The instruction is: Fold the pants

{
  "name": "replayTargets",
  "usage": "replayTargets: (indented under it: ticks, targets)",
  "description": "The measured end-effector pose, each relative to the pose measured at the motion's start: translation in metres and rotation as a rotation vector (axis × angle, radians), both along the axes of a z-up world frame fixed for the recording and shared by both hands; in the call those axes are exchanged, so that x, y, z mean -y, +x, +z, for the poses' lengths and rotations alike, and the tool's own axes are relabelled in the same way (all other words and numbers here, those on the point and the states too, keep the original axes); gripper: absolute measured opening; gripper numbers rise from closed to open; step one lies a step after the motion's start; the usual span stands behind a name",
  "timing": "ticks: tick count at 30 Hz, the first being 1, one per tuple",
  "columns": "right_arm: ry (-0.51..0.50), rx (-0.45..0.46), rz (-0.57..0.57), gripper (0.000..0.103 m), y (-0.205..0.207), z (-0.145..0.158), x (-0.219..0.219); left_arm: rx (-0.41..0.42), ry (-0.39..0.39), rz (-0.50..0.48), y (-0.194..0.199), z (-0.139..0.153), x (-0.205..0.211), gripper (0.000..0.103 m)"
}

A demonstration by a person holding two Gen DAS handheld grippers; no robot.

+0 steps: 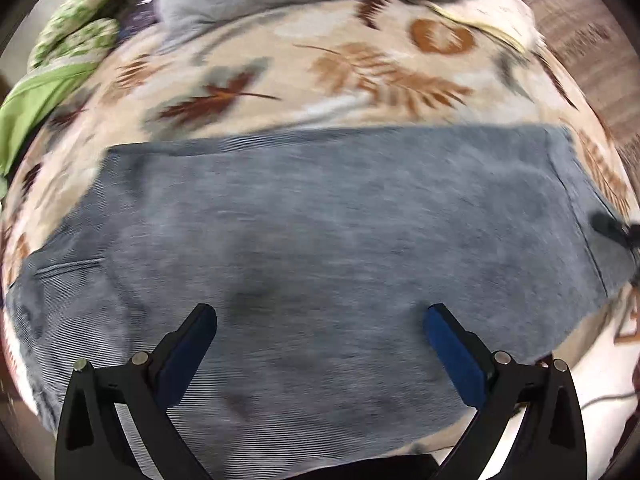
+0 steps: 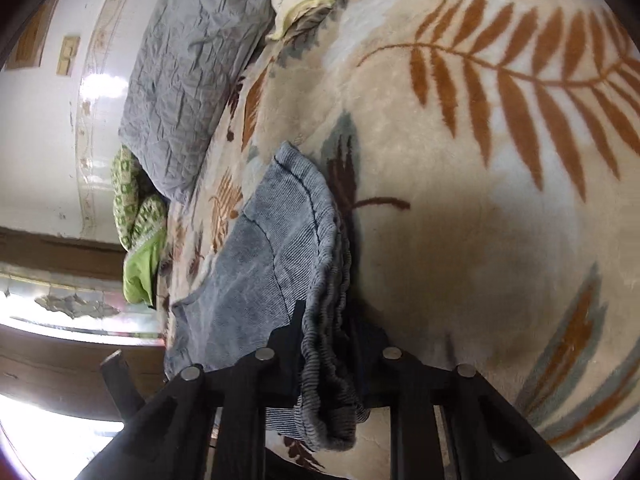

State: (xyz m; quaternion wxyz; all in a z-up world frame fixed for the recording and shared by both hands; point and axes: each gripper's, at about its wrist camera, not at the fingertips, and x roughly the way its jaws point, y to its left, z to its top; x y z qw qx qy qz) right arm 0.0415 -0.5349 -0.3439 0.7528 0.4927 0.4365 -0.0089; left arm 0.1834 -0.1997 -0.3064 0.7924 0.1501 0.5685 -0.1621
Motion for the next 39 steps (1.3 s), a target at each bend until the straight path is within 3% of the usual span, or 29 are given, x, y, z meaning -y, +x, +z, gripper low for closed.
replayTargets:
  ticks: [5, 11, 15, 19, 22, 25, 27, 28, 30, 34, 39]
  targets:
    - [-0.077, 0.063, 0.027, 0.017, 0.007, 0.036, -0.022, -0.039, 0.027, 0.056, 0.013, -0.001, -0.021, 0.103]
    - [-0.188, 0.127, 0.111, 0.017, 0.027, 0.088, -0.072, -0.034, -0.045, 0.105, 0.020, 0.015, -0.056, 0.103]
    - [-0.224, 0.155, 0.187, 0.017, 0.042, 0.105, -0.118, -0.010, -0.093, 0.138, 0.033, 0.030, -0.091, 0.103]
    - [-0.220, 0.143, 0.263, 0.017, 0.060, 0.096, -0.167, 0.018, -0.123, 0.193, 0.036, 0.033, -0.110, 0.103]
    - [-0.210, 0.085, 0.327, 0.017, 0.080, 0.074, -0.203, 0.026, -0.143, 0.242, 0.039, 0.036, -0.143, 0.103]
    - [-0.164, -0.023, 0.398, 0.023, 0.103, 0.042, -0.234, 0.022, -0.148, 0.277, 0.040, 0.033, -0.167, 0.103]
    - [-0.147, -0.050, 0.429, 0.037, 0.113, 0.025, -0.246, 0.015, -0.154, 0.301, 0.040, 0.029, -0.179, 0.103]
    - [-0.117, -0.042, 0.436, 0.039, 0.115, 0.020, -0.249, 0.010, -0.160, 0.305, 0.040, 0.028, -0.182, 0.103]
    - [-0.054, -0.011, 0.426, 0.061, 0.116, 0.018, -0.249, -0.004, -0.164, 0.299, 0.039, 0.025, -0.185, 0.103]
    - [-0.019, 0.102, 0.375, 0.063, 0.107, 0.035, -0.232, 0.008, -0.162, 0.253, 0.032, 0.026, -0.169, 0.103]
    - [-0.093, 0.115, 0.257, 0.062, 0.102, 0.042, -0.194, 0.026, -0.197, 0.127, 0.016, 0.030, -0.124, 0.103]
